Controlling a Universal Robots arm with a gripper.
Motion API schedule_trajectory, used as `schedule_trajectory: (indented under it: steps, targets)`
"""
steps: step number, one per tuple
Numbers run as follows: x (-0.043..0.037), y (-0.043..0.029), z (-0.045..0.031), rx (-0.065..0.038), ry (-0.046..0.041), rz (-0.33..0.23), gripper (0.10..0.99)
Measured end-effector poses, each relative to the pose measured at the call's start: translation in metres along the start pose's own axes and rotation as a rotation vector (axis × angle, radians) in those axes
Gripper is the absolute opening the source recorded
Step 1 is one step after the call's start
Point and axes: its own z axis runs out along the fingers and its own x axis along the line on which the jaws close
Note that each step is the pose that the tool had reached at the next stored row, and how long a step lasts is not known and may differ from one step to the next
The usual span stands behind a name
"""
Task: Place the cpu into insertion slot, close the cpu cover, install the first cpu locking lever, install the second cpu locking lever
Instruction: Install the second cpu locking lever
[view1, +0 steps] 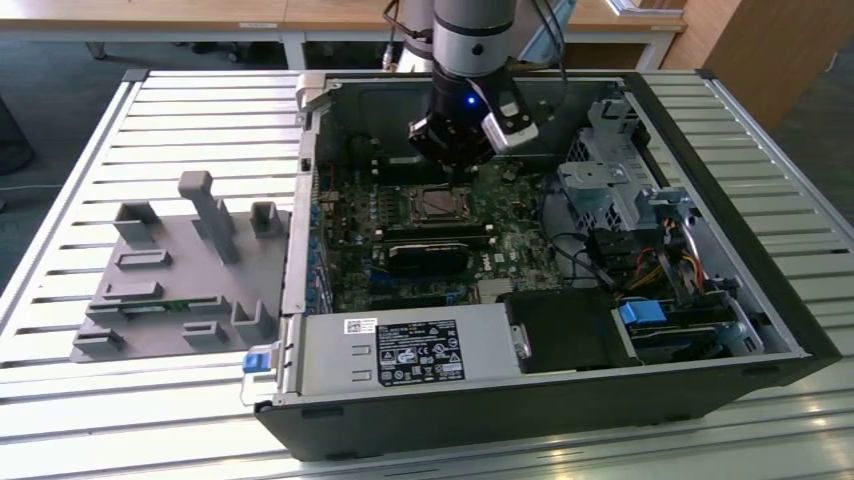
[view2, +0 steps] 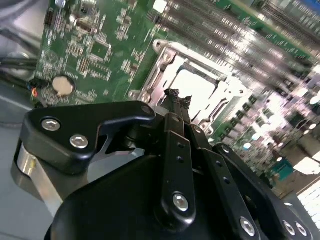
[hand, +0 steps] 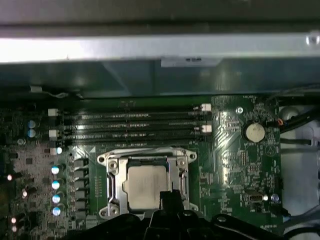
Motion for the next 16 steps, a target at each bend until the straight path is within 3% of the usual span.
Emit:
schedule_trajectory:
  steps: [4, 5, 16]
  targets:
    - [-0.0004, -0.0056, 0.0010, 0.001, 0.0207, 0.001, 0.106]
    - [-0.0005, -0.0068, 0.0016, 0.001, 0.0223, 0.001, 0.106]
    - [-0.0014, -0.0254, 0.0039, -0.009, 0.0230, -0.002, 0.106]
